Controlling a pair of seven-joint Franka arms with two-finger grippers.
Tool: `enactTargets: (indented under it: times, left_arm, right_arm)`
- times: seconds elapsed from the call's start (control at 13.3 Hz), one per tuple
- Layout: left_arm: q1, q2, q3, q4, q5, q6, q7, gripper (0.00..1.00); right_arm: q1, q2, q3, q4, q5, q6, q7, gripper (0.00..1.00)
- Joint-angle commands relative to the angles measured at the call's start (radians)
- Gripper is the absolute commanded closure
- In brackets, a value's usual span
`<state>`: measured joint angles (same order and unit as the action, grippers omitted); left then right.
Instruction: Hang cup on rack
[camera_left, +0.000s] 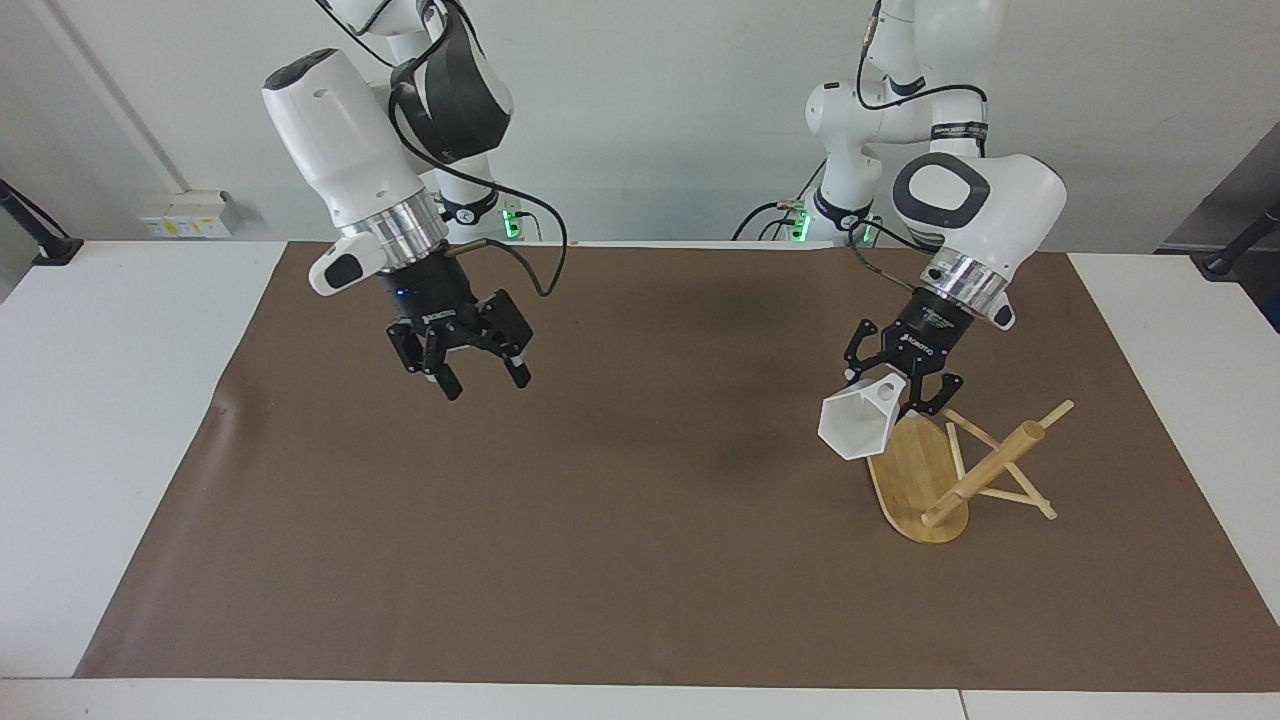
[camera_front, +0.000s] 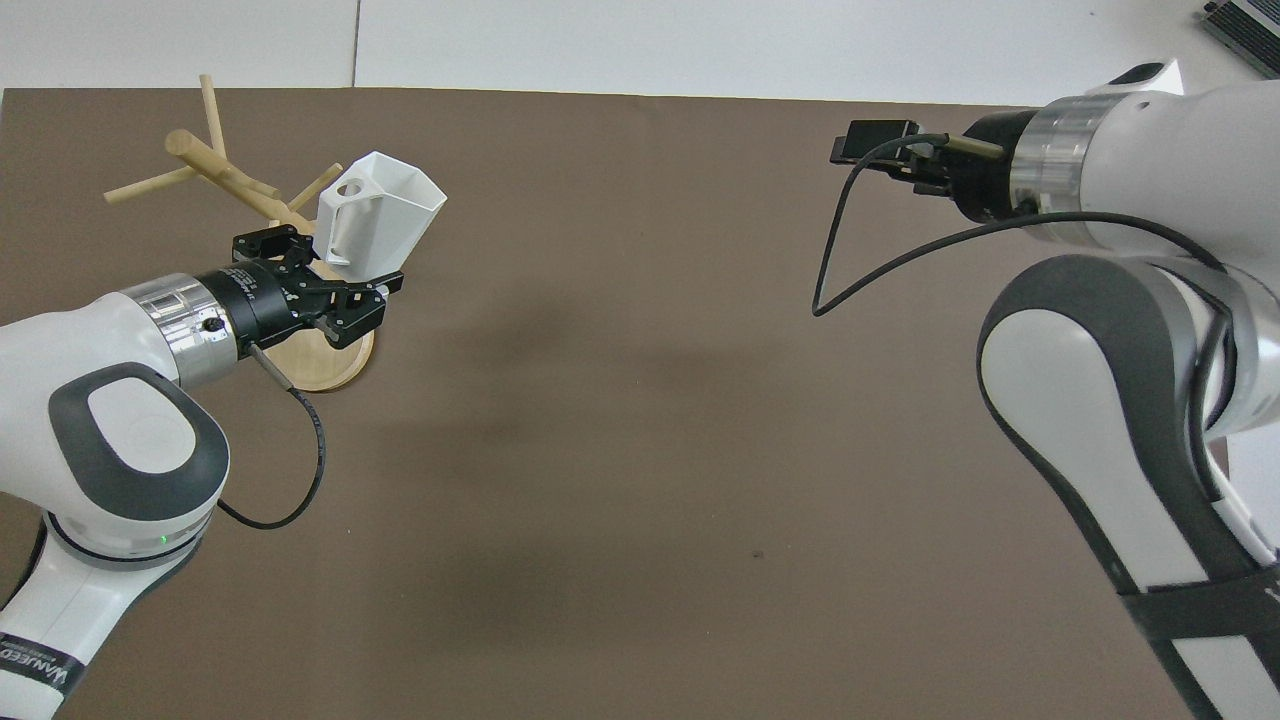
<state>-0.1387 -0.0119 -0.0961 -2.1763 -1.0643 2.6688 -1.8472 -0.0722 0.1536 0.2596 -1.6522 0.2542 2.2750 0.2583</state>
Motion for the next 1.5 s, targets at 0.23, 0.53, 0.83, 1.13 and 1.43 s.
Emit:
enactTargets:
  times: [0.23,0.53,0.83,1.13,1.43]
  left_arm:
    - [0.013,-0.025,0.006,-0.043,0.017,0.028,-0.056,1.00]
    - [0.025,-0.033,0.006,-0.065,0.017,0.029,-0.069,1.00]
    - [0.048,-0.033,0.009,-0.059,0.017,0.029,-0.070,1.00]
    - [0.050,-0.031,0.009,-0.056,0.017,0.049,-0.072,1.00]
    - [0.053,-0.023,0.007,-0.043,0.017,0.086,-0.090,1.00]
  right_arm:
    - [-0.008,-0.028,-0.144,-0.012,-0.046,-0.043,-0.232,0.00]
    - [-0.009,-0.052,-0.238,-0.014,-0.046,-0.124,-0.376,0.00]
    - [-0.009,-0.072,-0.307,-0.014,-0.049,-0.219,-0.416,0.00]
    - [-0.009,-0.098,-0.333,-0.011,-0.049,-0.301,-0.413,0.00]
    - [-0.008,-0.104,-0.341,-0.005,-0.152,-0.374,-0.412,0.00]
